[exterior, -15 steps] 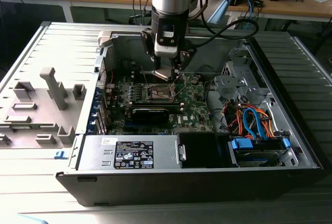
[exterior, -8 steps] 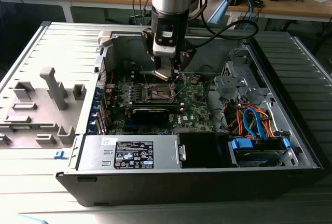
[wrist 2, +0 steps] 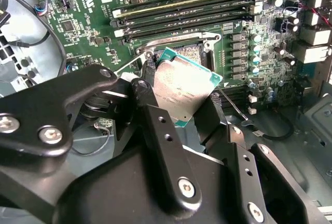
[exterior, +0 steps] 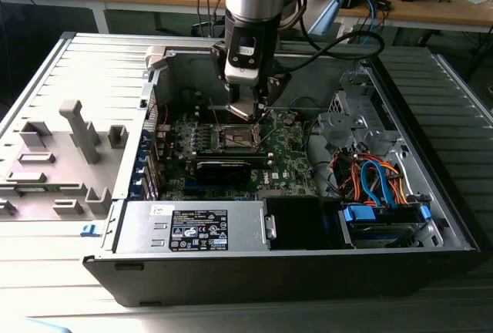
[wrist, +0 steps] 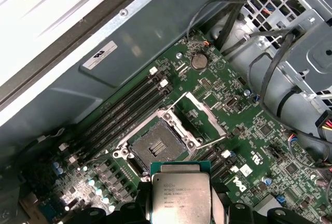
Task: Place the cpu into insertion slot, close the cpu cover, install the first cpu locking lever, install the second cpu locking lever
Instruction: 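Place the cpu into insertion slot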
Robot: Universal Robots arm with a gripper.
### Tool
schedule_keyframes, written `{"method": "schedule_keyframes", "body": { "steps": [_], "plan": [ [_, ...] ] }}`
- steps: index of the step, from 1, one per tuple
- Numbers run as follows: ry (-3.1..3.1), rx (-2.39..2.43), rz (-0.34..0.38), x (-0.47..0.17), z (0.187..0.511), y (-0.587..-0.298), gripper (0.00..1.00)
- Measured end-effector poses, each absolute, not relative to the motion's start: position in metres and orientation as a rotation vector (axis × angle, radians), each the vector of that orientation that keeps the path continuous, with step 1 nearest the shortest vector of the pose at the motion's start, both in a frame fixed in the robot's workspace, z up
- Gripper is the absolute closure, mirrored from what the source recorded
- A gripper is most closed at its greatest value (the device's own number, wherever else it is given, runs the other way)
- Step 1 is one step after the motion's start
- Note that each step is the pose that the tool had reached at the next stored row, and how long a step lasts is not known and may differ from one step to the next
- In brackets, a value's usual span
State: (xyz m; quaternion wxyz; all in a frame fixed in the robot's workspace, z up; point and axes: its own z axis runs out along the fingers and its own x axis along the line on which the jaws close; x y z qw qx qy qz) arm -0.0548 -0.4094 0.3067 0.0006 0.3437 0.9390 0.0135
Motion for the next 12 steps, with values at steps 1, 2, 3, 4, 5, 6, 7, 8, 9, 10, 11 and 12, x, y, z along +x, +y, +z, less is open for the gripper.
{"method": "schedule_keyframes", "body": {
  "steps": [1, 2, 3, 4, 5, 6, 7, 8, 9, 10, 11, 12],
  "plan": [
    [2.948, 1.083, 0.043, -0.0548, 0.3067, -0.4094, 0.45],
    [2.946, 1.086, 0.043, -0.0548, 0.3067, -0.4094, 0.45],
    [2.945, 1.089, 0.043, -0.0548, 0.3067, -0.4094, 0.45],
    [2.942, 1.096, 0.043, -0.0548, 0.3067, -0.4094, 0.45],
    [2.941, 1.1, 0.043, -0.0548, 0.3067, -0.4094, 0.45],
    [2.94, 1.103, 0.043, -0.0548, 0.3067, -0.4094, 0.45],
    [2.938, 1.107, 0.042, -0.0548, 0.3067, -0.4094, 0.45],
    [2.937, 1.11, 0.043, -0.0548, 0.3067, -0.4094, 0.45],
    [2.935, 1.115, 0.042, -0.0548, 0.3067, -0.4094, 0.45],
    [2.934, 1.118, 0.043, -0.0548, 0.3067, -0.4094, 0.45],
    [2.933, 1.121, 0.043, -0.0548, 0.3067, -0.4094, 0.45],
    [2.93, 1.128, 0.042, -0.0548, 0.3067, -0.4094, 0.45]
  ]
}}
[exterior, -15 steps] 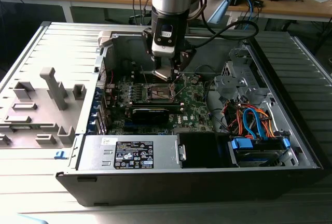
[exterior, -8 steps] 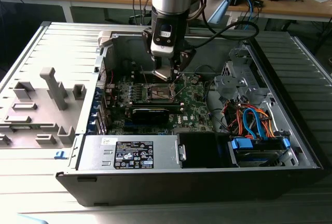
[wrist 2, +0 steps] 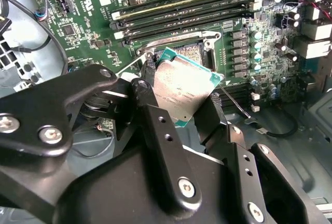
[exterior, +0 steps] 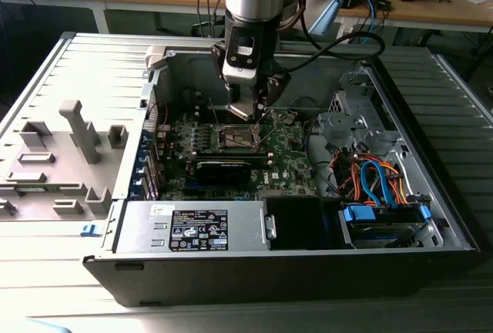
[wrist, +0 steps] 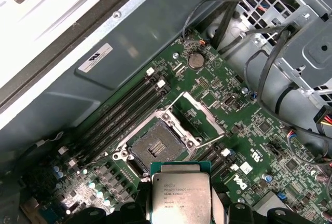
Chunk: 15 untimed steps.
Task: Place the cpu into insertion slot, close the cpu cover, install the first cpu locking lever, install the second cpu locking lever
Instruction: 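Place the cpu into insertion slot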
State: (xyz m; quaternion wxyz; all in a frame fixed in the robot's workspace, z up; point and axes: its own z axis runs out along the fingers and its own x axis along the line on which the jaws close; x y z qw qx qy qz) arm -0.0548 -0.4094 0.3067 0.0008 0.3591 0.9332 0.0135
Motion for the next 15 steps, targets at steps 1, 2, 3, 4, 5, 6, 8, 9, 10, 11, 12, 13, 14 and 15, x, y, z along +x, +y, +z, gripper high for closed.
{"method": "schedule_keyframes", "body": {
  "steps": [1, 2, 3, 4, 5, 6, 8, 9, 10, 11, 12, 13, 14, 15],
  "plan": [
    [2.928, 1.134, 0.042, -0.0548, 0.3066, -0.4094, 0.45],
    [2.926, 1.138, 0.043, -0.0548, 0.3066, -0.4094, 0.45],
    [2.925, 1.141, 0.043, -0.0548, 0.3066, -0.4094, 0.45],
    [2.923, 1.147, 0.043, -0.0548, 0.3065, -0.4094, 0.45],
    [2.921, 1.152, 0.042, -0.0548, 0.3065, -0.4094, 0.45],
    [2.919, 1.155, 0.042, -0.0548, 0.3065, -0.4094, 0.45],
    [2.914, 1.167, 0.042, -0.0548, 0.3064, -0.4094, 0.45],
    [2.912, 1.173, 0.042, -0.0548, 0.3063, -0.4094, 0.45],
    [2.911, 1.176, 0.043, -0.0548, 0.3063, -0.4094, 0.45],
    [2.909, 1.18, 0.042, -0.0548, 0.3062, -0.4094, 0.45],
    [2.908, 1.183, 0.042, -0.0548, 0.3062, -0.4094, 0.45],
    [2.906, 1.186, 0.042, -0.0548, 0.3062, -0.4094, 0.45],
    [2.905, 1.19, 0.042, -0.0548, 0.3061, -0.4094, 0.45],
    [2.903, 1.194, 0.042, -0.0548, 0.3061, -0.4094, 0.45]
  ]
}}
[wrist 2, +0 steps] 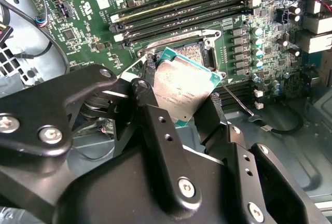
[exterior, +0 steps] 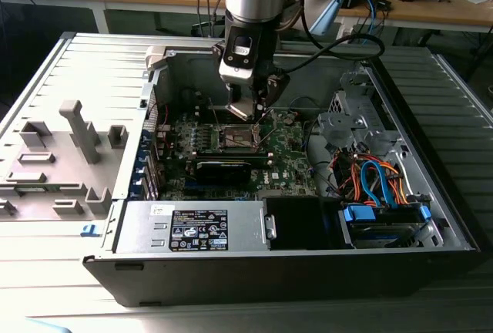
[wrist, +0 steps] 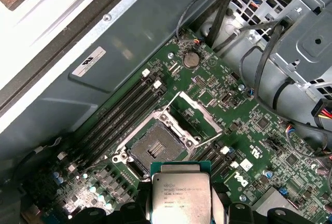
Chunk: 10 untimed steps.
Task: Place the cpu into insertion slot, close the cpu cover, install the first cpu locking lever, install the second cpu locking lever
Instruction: 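Place the cpu into insertion slot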
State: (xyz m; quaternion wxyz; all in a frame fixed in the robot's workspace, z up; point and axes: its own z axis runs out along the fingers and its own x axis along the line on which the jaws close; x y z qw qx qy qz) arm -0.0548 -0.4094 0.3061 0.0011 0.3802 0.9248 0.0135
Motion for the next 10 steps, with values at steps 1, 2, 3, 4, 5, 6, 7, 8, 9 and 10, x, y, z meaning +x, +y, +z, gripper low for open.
{"method": "schedule_keyframes", "body": {
  "steps": [1, 2, 3, 4, 5, 6, 7, 8, 9, 10],
  "plan": [
    [2.901, 1.198, 0.042, -0.0548, 0.306, -0.4094, 0.45],
    [2.9, 1.201, 0.042, -0.0548, 0.306, -0.4094, 0.45],
    [2.898, 1.205, 0.042, -0.0548, 0.3059, -0.4094, 0.45],
    [2.897, 1.208, 0.042, -0.0548, 0.3059, -0.4094, 0.45],
    [2.895, 1.213, 0.042, -0.0548, 0.3058, -0.4094, 0.45],
    [2.893, 1.217, 0.042, -0.0548, 0.3058, -0.4094, 0.45],
    [2.891, 1.222, 0.042, -0.0548, 0.3057, -0.4094, 0.45],
    [2.889, 1.227, 0.042, -0.0548, 0.3056, -0.4094, 0.45],
    [2.887, 1.23, 0.042, -0.0548, 0.3055, -0.4094, 0.45],
    [2.886, 1.233, 0.042, -0.0548, 0.3055, -0.4094, 0.45]
  ]
}}
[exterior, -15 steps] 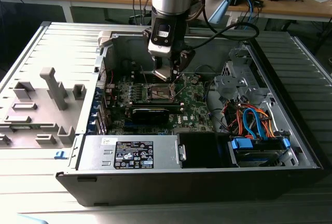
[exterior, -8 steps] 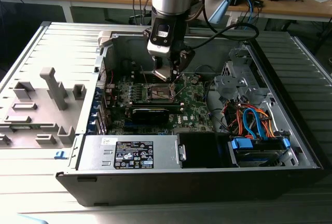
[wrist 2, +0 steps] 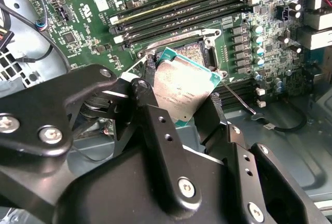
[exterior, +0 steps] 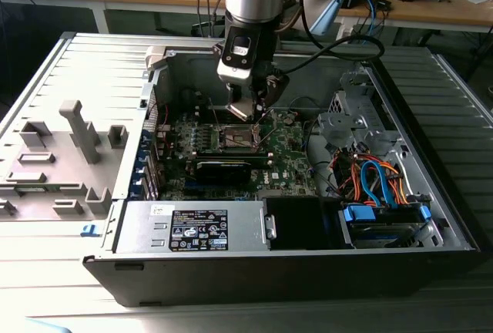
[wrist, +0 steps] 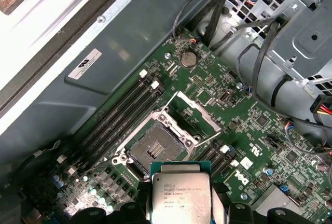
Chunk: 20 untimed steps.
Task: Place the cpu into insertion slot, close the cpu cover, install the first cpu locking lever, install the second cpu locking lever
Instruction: 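Place the cpu into insertion slot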
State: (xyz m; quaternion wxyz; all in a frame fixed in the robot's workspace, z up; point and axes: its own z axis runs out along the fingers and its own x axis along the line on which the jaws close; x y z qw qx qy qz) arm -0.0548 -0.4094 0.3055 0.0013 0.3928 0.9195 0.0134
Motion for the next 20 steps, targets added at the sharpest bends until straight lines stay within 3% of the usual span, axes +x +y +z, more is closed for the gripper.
{"method": "schedule_keyframes", "body": {
  "steps": [20],
  "plan": [
    [2.845, 1.323, 0.042, -0.0548, 0.3045, -0.4094, 0.45]
  ]
}}
